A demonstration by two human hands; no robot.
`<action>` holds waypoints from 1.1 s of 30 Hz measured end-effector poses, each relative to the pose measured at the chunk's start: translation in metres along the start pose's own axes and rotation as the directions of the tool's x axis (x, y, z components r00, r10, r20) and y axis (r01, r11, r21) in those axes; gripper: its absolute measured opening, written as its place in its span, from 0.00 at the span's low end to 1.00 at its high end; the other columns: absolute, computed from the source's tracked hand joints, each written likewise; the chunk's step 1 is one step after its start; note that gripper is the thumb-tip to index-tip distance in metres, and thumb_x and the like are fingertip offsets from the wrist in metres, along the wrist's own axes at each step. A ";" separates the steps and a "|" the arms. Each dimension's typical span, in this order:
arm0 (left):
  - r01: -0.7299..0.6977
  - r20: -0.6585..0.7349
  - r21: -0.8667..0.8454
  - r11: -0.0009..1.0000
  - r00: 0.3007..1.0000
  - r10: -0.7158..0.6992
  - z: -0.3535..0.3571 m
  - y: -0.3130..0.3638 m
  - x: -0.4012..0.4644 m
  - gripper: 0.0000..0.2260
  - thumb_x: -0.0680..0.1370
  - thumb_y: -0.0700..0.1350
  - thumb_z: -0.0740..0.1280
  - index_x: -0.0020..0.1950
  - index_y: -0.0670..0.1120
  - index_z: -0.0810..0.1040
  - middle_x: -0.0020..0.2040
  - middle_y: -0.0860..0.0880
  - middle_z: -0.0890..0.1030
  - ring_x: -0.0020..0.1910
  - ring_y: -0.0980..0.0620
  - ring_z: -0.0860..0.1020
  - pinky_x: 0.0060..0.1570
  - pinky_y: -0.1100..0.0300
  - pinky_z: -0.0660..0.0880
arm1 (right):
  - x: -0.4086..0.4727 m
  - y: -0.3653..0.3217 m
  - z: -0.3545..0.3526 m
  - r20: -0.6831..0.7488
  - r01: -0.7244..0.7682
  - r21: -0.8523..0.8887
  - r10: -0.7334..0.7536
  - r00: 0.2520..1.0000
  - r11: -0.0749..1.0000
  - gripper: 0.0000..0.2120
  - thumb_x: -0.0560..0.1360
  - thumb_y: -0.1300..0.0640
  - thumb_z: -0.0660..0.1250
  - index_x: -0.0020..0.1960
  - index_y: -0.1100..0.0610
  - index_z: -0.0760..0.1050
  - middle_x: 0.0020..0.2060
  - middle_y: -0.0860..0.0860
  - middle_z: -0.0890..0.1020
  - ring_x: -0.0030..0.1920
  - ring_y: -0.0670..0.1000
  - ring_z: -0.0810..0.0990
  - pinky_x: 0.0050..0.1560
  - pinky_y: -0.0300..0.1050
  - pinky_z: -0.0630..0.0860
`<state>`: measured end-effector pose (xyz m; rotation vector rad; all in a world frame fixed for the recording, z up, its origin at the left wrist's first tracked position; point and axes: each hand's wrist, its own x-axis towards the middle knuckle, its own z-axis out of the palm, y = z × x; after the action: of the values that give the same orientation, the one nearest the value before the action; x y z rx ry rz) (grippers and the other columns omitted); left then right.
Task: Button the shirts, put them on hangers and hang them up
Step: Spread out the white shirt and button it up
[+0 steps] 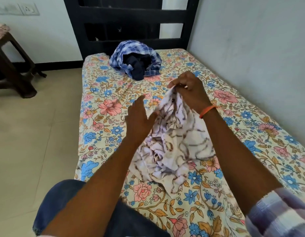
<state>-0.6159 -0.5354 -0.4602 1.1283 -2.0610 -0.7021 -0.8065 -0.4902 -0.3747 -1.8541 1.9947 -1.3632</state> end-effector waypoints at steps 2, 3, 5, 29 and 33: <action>-0.014 -0.020 -0.083 0.996 1.000 0.013 -0.014 0.011 0.015 0.27 0.77 0.55 0.70 0.71 0.43 0.69 0.67 0.44 0.76 0.64 0.46 0.74 0.64 0.50 0.71 | 0.006 -0.030 -0.011 0.002 0.093 0.065 -0.094 0.996 0.993 0.15 0.73 0.70 0.64 0.48 0.54 0.84 0.45 0.56 0.74 0.44 0.46 0.74 0.46 0.31 0.71; -0.029 -0.027 -0.106 0.994 0.999 0.026 -0.019 0.018 0.020 0.22 0.77 0.53 0.71 0.65 0.42 0.74 0.60 0.44 0.80 0.57 0.48 0.77 0.57 0.51 0.75 | 0.008 -0.041 -0.014 -0.034 0.115 0.101 -0.112 0.993 0.988 0.15 0.73 0.69 0.64 0.48 0.53 0.83 0.45 0.58 0.75 0.43 0.47 0.75 0.46 0.31 0.71; -0.054 -0.030 -0.118 0.991 0.998 0.051 -0.029 0.039 0.020 0.14 0.76 0.51 0.70 0.52 0.41 0.78 0.47 0.46 0.82 0.43 0.49 0.78 0.42 0.53 0.75 | 0.009 -0.058 -0.015 -0.125 0.148 0.158 -0.129 0.984 0.976 0.15 0.72 0.68 0.63 0.47 0.52 0.83 0.46 0.60 0.78 0.45 0.48 0.78 0.47 0.33 0.73; 0.161 -0.291 0.210 0.964 0.952 -0.096 -0.267 -0.167 0.092 0.10 0.72 0.50 0.72 0.45 0.44 0.82 0.42 0.39 0.81 0.42 0.36 0.79 0.39 0.52 0.75 | 0.079 -0.141 0.210 -0.184 -0.190 -0.535 0.106 0.977 0.823 0.07 0.79 0.57 0.60 0.52 0.61 0.69 0.37 0.59 0.75 0.35 0.58 0.69 0.31 0.49 0.59; 0.154 -0.163 0.170 0.973 0.979 -0.126 -0.294 -0.141 0.118 0.09 0.75 0.49 0.70 0.43 0.44 0.81 0.37 0.43 0.79 0.38 0.38 0.77 0.35 0.55 0.72 | 0.104 -0.173 0.195 -0.287 -0.304 -0.389 0.199 0.937 0.870 0.05 0.79 0.60 0.59 0.52 0.60 0.70 0.33 0.58 0.75 0.32 0.61 0.73 0.29 0.52 0.65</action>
<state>-0.3661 -0.7450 -0.3421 1.3975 -1.9608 -0.4852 -0.5848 -0.6558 -0.3296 -1.5342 2.7369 -1.1886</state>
